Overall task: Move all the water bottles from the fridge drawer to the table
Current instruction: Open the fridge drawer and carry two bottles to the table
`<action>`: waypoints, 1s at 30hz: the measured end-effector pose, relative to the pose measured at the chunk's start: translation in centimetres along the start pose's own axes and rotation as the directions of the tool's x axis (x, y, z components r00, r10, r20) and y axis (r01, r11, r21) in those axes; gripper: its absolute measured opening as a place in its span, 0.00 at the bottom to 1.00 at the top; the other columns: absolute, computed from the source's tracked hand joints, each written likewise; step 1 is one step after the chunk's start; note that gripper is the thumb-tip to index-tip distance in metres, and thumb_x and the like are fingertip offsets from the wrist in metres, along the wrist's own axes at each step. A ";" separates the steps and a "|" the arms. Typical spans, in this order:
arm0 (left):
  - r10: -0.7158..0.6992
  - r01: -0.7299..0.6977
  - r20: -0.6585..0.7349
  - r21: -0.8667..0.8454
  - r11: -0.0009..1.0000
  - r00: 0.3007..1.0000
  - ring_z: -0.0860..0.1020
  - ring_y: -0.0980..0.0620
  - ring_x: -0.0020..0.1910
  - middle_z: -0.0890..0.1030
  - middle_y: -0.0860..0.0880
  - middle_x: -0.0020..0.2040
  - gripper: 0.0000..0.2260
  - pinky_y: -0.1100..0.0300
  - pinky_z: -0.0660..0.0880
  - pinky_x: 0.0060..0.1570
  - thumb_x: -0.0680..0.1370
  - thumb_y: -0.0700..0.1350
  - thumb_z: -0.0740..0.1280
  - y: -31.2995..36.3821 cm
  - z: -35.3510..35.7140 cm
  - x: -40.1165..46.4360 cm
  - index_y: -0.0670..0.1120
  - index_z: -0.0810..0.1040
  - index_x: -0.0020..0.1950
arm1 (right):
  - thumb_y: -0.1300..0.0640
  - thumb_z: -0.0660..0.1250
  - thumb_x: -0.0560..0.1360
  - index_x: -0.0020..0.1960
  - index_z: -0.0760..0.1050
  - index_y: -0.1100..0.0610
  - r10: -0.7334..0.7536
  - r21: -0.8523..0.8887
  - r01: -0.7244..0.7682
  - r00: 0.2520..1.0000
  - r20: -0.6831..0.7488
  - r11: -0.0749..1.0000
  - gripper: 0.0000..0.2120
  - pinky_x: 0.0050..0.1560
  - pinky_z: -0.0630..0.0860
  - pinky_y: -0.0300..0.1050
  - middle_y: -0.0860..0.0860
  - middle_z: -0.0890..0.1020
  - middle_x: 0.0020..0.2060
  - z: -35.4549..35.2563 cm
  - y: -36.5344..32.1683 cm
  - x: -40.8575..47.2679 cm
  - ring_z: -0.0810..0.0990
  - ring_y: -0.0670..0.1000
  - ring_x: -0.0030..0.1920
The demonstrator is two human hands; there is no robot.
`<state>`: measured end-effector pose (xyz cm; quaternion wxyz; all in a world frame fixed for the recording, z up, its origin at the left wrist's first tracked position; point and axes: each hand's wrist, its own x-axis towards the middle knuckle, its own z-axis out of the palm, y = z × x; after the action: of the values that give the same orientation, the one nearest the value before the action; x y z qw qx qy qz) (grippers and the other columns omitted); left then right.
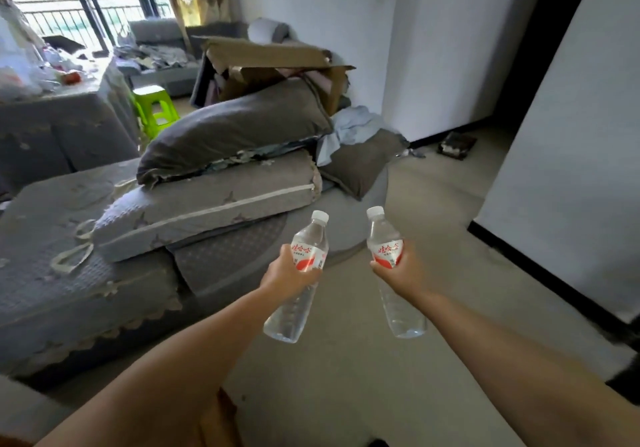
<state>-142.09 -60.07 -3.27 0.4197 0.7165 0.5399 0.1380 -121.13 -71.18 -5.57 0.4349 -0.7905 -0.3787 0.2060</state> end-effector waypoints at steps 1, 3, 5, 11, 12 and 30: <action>0.005 -0.005 0.009 0.009 1.000 1.000 0.79 0.49 0.51 0.78 0.48 0.56 0.31 0.50 0.80 0.52 0.70 0.54 0.73 1.2 0.6 1.4 0.48 0.63 0.67 | 0.54 0.75 0.67 0.56 0.71 0.58 0.008 0.012 -0.008 1.000 -0.005 1.000 0.22 0.34 0.70 0.39 0.53 0.79 0.43 -0.9 0.3 1.6 0.78 0.49 0.39; 0.014 -0.015 0.034 0.022 1.000 0.999 0.79 0.48 0.52 0.77 0.48 0.56 0.33 0.49 0.80 0.53 0.70 0.55 0.73 4.1 2.2 4.8 0.48 0.62 0.69 | 0.54 0.75 0.67 0.56 0.71 0.59 0.051 0.012 -0.051 0.998 -0.020 0.999 0.22 0.37 0.73 0.41 0.54 0.79 0.45 -3.3 1.5 5.2 0.79 0.52 0.41; 0.038 -0.039 0.053 0.023 0.999 0.998 0.79 0.48 0.53 0.77 0.48 0.57 0.34 0.49 0.79 0.54 0.70 0.55 0.74 7.2 3.8 7.9 0.48 0.61 0.69 | 0.51 0.75 0.65 0.56 0.70 0.59 0.069 0.002 -0.069 0.996 -0.052 0.998 0.25 0.42 0.75 0.46 0.54 0.79 0.45 -5.9 2.6 8.6 0.80 0.54 0.44; 0.098 -0.100 0.099 0.017 0.995 0.990 0.78 0.49 0.51 0.77 0.48 0.56 0.30 0.57 0.76 0.46 0.71 0.52 0.74 14.9 9.5 16.0 0.46 0.64 0.67 | 0.53 0.74 0.67 0.55 0.72 0.59 0.153 0.025 -0.151 0.974 -0.169 0.988 0.21 0.33 0.70 0.38 0.54 0.80 0.43 -12.8 6.2 15.1 0.79 0.49 0.39; 0.107 -0.110 0.116 0.019 0.994 0.987 0.77 0.50 0.50 0.76 0.50 0.54 0.30 0.57 0.75 0.45 0.71 0.52 0.73 16.0 10.8 17.2 0.47 0.63 0.68 | 0.52 0.74 0.66 0.54 0.71 0.57 0.178 0.029 -0.176 0.967 -0.180 0.984 0.22 0.34 0.73 0.41 0.54 0.80 0.43 -13.8 7.1 15.9 0.80 0.49 0.40; 0.450 -0.527 0.589 -0.048 0.848 0.671 0.77 0.48 0.52 0.77 0.50 0.54 0.29 0.48 0.76 0.56 0.68 0.49 0.74 42.4 32.7 42.0 0.51 0.64 0.64 | 0.52 0.75 0.69 0.63 0.65 0.55 0.386 0.104 -0.407 0.709 -0.590 0.907 0.28 0.38 0.72 0.40 0.51 0.79 0.48 -30.2 15.4 37.3 0.78 0.51 0.44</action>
<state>-76.98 -40.28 -2.10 0.4651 0.8665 0.1811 -0.0140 -71.49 -63.39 -2.24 0.4637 -0.8843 -0.0470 0.0281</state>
